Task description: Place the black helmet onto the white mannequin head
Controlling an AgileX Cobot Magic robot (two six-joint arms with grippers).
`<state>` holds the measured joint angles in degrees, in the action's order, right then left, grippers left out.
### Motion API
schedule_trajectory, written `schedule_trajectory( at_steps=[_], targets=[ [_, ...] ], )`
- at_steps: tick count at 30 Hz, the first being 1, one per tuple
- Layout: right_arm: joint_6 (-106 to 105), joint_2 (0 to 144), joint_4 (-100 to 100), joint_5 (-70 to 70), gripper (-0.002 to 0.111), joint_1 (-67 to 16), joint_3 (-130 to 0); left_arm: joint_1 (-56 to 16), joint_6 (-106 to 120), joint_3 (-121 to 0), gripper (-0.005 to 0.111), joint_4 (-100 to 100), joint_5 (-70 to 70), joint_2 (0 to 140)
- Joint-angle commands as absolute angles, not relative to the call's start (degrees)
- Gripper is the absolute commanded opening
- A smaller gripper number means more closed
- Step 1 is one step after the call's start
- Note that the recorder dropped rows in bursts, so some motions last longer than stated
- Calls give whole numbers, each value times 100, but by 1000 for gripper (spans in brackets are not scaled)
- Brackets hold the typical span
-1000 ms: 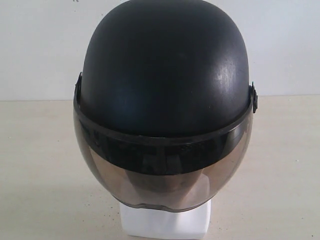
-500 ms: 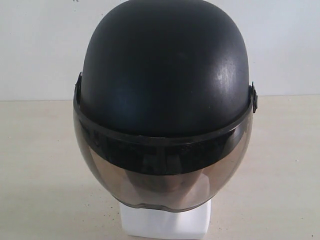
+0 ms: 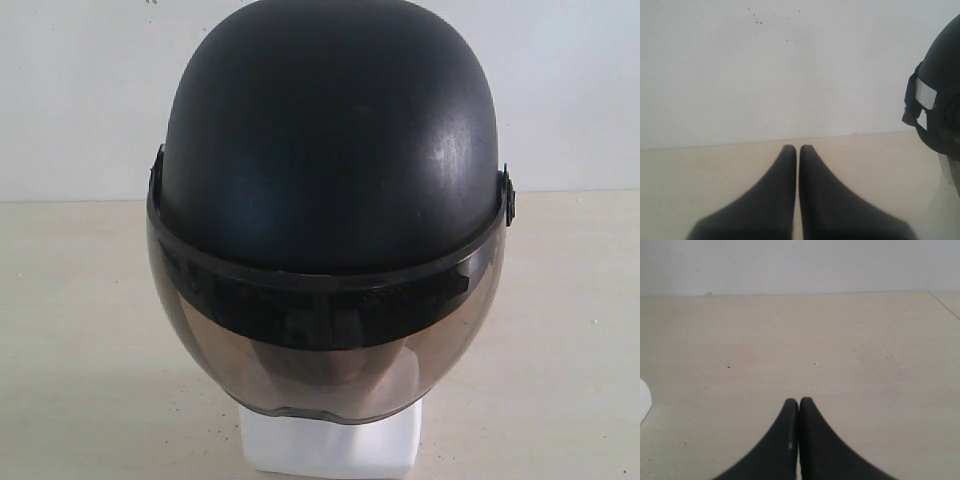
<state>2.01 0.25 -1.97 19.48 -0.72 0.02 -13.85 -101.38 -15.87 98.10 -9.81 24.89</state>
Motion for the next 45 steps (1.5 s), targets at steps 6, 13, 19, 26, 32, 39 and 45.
schedule_trajectory(
  at_steps=[6,13,19,26,32,39,45],
  targets=[
    [-32,0,-177,1948,0,-55,0,-1368,-10197,-1576,4,9792,-1013,2463],
    [-32,0,-177,1948,0,-55,0,-1368,-10197,-1576,4,9792,-1013,2463],
    [-32,0,-177,1948,0,-55,0,-1368,-10197,-1576,4,9792,-1013,2463],
    [-32,0,-177,1948,0,-55,0,-1368,-10197,-1576,4,9792,-1013,2463],
    [-32,0,-177,1948,0,-55,0,-1368,-10197,-1576,4,9792,-1013,2463],
    [-32,0,-177,1948,0,-55,0,-1368,-10197,-1576,4,9792,-1013,2463],
    [-32,0,-177,1948,0,-55,0,-1309,-10197,-1565,4,9792,-958,2297]
  ],
)
